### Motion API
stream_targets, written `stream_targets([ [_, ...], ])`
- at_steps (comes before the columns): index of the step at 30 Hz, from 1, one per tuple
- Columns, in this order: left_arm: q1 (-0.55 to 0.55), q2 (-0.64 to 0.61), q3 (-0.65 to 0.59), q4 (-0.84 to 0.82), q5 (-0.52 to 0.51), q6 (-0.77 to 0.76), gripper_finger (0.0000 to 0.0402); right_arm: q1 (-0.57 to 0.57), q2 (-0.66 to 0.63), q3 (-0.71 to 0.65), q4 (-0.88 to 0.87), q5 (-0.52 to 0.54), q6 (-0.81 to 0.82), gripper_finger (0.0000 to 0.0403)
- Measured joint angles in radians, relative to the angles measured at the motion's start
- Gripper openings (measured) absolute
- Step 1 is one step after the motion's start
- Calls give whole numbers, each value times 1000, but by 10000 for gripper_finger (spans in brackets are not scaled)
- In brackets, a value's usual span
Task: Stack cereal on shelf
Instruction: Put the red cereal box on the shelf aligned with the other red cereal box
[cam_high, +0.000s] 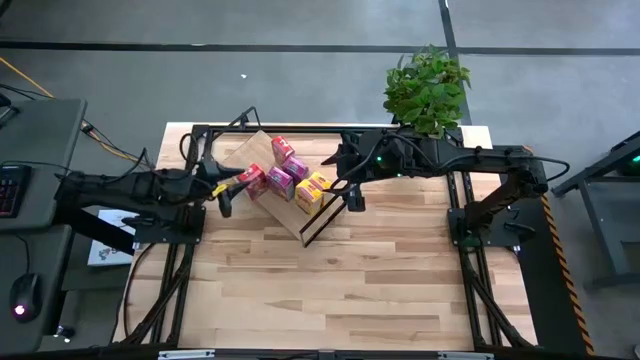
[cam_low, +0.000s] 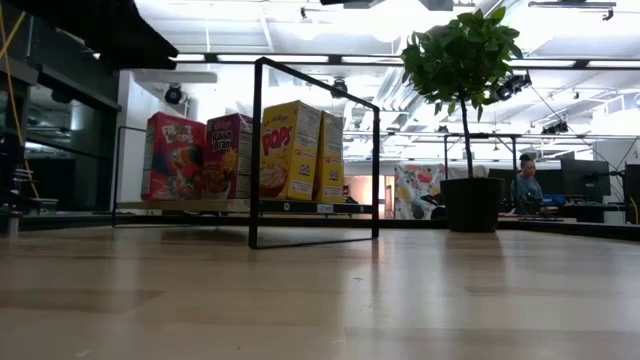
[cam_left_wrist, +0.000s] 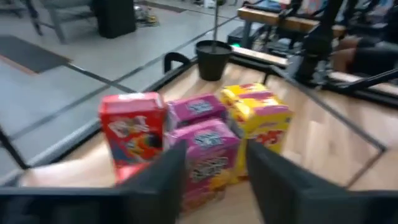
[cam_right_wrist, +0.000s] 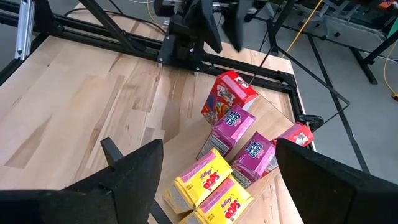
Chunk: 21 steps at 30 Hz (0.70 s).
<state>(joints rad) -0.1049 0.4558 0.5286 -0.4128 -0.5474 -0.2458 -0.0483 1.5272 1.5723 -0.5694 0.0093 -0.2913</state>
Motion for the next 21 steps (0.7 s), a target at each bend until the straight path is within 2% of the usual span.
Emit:
stream_targets([
  [3, -51, 0, -44, 4, 15, -86, 45, 0, 0, 0, 0, 0, -1, 305],
  [4, -71, 1, -74, 11, 21, -135, 23, 0, 0, 0, 0, 0, -1, 305],
  [11, -220, 67, -334, 221, -4, -519, 3, 0, 0, 0, -6, 0, -6, 305],
  [13, -256, 86, -376, 276, -73, -591, 1, 0, 0, 0, -6, 0, -7, 305],
  [17, -291, 123, -424, 263, -269, -693, 1, 0, 0, 0, -6, 0, -15, 305],
  [21, -282, 141, -432, 265, -323, -703, 0, 0, 0, 0, -4, 1, -24, 305],
])
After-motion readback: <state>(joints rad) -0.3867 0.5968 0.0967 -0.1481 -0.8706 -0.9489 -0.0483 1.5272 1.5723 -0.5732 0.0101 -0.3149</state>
